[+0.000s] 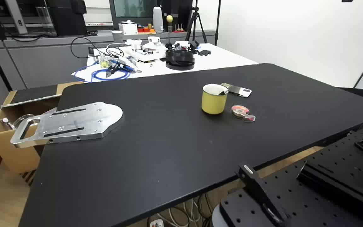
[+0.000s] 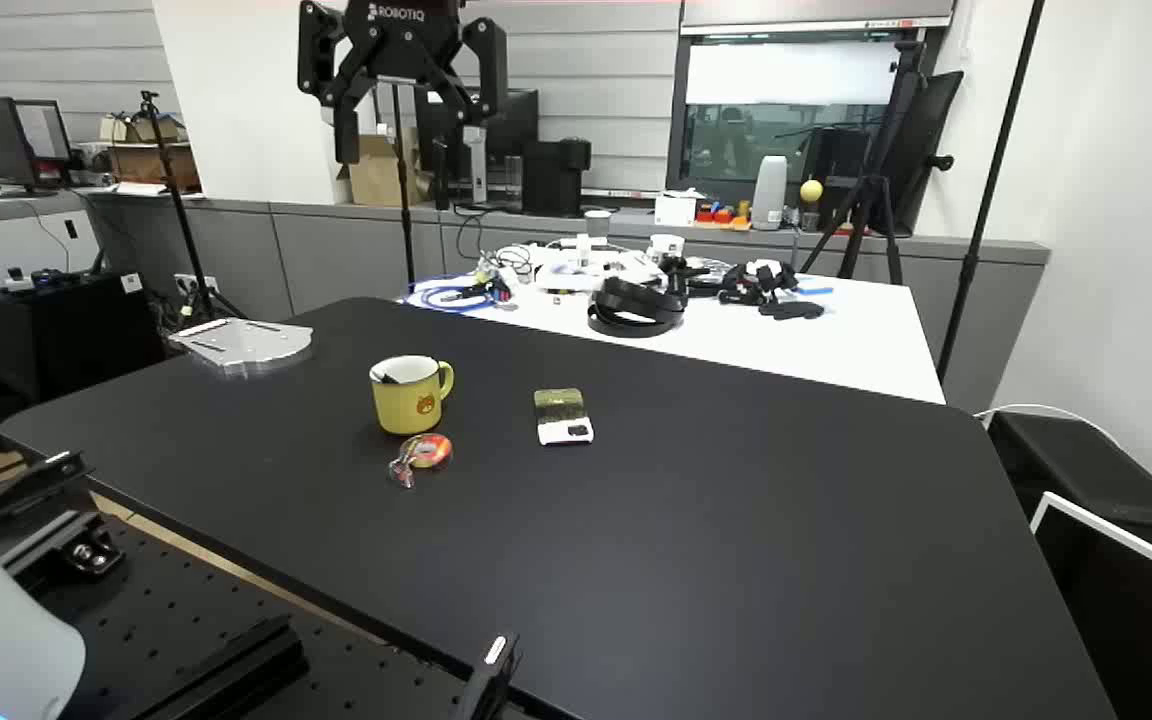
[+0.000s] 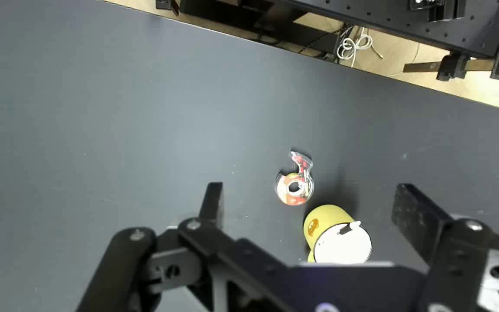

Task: Take the pen out of the cup and put it on the table

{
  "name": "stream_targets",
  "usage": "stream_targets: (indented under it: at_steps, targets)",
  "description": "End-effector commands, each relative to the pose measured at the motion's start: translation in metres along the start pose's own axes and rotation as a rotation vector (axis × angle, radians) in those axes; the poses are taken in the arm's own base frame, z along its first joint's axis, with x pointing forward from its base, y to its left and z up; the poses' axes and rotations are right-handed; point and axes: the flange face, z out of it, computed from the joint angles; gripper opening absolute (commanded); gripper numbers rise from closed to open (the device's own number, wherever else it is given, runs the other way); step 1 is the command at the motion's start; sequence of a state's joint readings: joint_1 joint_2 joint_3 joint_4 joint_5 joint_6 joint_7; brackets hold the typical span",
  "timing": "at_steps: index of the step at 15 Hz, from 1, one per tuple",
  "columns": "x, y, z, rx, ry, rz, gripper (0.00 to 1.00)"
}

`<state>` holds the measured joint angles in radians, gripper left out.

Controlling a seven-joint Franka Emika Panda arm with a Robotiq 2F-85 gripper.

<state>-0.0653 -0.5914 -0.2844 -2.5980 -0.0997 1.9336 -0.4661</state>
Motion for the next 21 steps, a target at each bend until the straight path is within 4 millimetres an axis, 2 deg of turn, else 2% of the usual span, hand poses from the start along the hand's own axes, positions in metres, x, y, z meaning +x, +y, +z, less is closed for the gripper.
stream_targets:
  at_steps: [1, 13, 17, 21]
  targets:
    - [0.000, 0.000, 0.000, 0.000, 0.000, 0.000, 1.00]
    - [0.004, -0.001, -0.001, -0.011, 0.000, -0.001, 1.00]
    - [0.035, -0.014, 0.000, -0.048, -0.004, -0.012, 1.00]
    - [0.089, -0.038, 0.010, -0.114, 0.007, 0.037, 1.00]
